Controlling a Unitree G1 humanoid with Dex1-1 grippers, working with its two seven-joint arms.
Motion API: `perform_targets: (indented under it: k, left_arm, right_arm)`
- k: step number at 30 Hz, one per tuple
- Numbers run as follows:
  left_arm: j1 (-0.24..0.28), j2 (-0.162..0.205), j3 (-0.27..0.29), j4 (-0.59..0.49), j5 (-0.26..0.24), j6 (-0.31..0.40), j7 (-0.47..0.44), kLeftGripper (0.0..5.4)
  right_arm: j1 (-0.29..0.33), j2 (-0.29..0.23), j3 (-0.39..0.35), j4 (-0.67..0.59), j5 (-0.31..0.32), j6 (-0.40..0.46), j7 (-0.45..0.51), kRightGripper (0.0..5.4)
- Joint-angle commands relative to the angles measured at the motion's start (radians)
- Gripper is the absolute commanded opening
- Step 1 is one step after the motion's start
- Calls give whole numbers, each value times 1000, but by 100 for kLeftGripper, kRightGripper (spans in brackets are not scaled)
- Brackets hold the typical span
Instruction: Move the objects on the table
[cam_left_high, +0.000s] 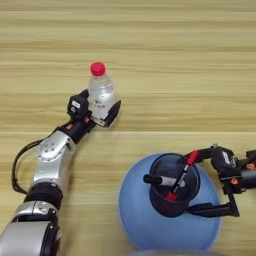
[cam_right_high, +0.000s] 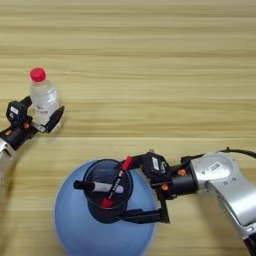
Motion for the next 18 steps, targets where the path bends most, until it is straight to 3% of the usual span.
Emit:
perform_targets:
  k: [1, 18]
  left_arm:
    - [-8, 11, 1, 3, 2, 3, -4, 540]
    - [44, 16, 11, -94, -24, 17, -42, 540]
  right_arm:
    - [13, -25, -35, 19, -5, -22, -6, 537]
    - [51, -35, -62, 64, -13, -40, -24, 537]
